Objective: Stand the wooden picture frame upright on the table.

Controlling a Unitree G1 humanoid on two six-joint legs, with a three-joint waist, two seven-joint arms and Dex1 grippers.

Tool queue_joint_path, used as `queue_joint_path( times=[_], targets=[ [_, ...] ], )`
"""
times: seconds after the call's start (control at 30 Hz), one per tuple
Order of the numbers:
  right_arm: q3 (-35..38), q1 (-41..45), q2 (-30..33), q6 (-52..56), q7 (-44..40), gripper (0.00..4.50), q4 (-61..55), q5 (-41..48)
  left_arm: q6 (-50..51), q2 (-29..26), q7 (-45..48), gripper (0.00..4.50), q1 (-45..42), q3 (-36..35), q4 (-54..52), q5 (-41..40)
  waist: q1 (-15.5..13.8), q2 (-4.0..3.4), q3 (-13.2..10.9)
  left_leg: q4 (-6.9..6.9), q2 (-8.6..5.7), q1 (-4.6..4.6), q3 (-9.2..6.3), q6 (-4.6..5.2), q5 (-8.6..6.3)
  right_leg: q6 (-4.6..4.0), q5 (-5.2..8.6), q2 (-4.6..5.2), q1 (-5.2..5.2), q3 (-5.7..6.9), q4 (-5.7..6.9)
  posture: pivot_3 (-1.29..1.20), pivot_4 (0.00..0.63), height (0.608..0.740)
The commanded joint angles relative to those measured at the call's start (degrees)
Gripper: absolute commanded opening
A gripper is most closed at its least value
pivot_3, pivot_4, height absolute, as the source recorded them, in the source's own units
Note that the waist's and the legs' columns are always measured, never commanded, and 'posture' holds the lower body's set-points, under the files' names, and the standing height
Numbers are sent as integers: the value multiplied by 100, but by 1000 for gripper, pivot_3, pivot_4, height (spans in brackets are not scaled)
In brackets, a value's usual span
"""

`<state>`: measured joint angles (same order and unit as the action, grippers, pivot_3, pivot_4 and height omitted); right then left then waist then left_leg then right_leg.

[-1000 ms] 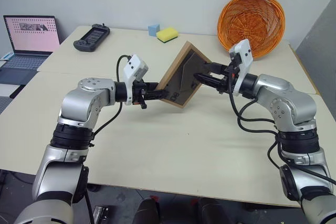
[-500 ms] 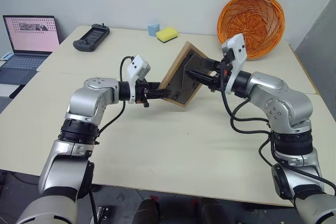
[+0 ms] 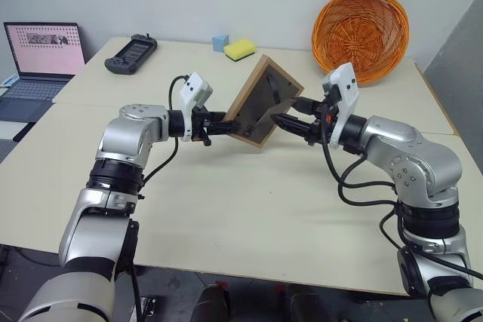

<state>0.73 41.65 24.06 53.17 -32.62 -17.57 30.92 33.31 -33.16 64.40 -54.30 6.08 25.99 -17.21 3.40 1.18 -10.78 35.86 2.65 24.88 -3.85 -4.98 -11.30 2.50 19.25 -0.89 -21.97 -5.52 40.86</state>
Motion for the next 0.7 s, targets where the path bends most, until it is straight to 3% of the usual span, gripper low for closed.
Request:
queue_joint_path(
  times=[0.03,0.5,0.7],
  targets=[
    [-19,54,58,-185,9,3157,-196,-37,-80,26,35,1310,-227,-170,-122,-64,-2,0,0,0,0,0,0,0,0,0,0,0,0,0,0,0,150,740],
    [172,274,657,-530,-309,3157,547,-250,400,-52,105,1310,-207,-426,-636,-372,5,0,0,0,0,2,2,0,0,0,0,0,-2,-1,0,0,150,740],
    [703,319,820,32,-495,3157,820,354,704,-124,166,1310,-242,-614,-683,-614,-7,0,0,-1,0,3,2,0,0,0,0,1,-4,0,0,0,150,740]
  ],
)
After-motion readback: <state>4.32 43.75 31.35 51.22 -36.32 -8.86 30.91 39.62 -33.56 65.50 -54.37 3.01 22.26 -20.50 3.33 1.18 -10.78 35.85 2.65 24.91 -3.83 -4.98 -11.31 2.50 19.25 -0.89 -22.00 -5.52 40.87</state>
